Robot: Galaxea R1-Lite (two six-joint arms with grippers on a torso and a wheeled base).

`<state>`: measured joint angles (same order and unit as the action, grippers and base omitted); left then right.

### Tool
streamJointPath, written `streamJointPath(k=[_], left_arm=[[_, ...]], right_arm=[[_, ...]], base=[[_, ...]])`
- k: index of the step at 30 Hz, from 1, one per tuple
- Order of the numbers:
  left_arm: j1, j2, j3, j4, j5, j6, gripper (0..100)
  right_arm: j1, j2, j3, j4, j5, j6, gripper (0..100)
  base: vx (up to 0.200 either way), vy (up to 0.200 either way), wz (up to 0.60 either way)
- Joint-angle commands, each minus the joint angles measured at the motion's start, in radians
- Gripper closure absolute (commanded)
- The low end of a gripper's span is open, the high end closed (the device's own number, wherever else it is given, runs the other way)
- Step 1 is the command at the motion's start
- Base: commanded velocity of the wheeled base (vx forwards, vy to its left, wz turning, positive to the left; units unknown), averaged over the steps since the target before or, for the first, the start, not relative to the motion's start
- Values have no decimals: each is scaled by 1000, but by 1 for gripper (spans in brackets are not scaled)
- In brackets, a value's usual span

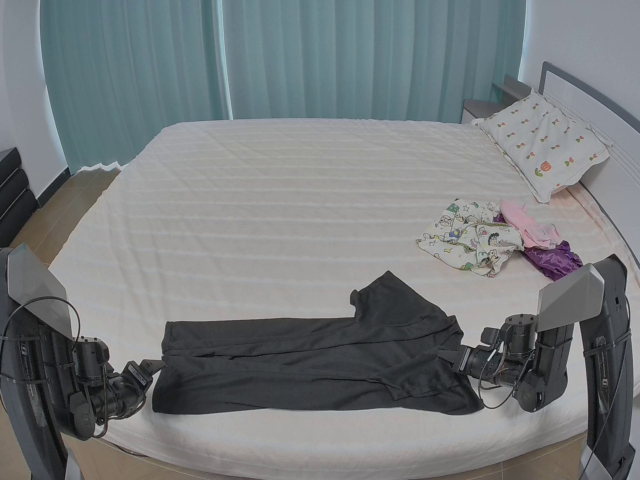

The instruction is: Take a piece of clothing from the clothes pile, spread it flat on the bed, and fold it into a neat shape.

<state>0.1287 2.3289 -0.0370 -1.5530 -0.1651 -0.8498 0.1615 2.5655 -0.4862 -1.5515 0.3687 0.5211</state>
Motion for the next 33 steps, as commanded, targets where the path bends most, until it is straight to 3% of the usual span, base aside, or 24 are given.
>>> streamJointPath(k=[1, 5, 20, 25, 29, 33], left_arm=[[0, 3, 0, -16, 1, 0, 0], [0, 3, 0, -18, 1, 0, 0], [2, -22, -3, -18, 1, -28, 0], [-70, -141, -6, -16, 1, -55, 0], [-120, -92, -93, -6, 1, 86, 0], [-149, -3, -138, -15, 3, 153, 0]], right_arm=[[-25, -18, -17, -12, -10, 20, 100], [-60, -7, -45, -12, -16, 30, 100], [-54, 12, -71, -13, -19, 31, 100], [-51, 7, -58, -13, -16, 33, 100], [-48, 4, -38, -13, -14, 33, 100], [-48, 7, -38, -13, -14, 34, 100]], base=[[0, 0, 0], [0, 0, 0], [0, 0, 0], [0, 0, 0], [0, 0, 0], [0, 0, 0]])
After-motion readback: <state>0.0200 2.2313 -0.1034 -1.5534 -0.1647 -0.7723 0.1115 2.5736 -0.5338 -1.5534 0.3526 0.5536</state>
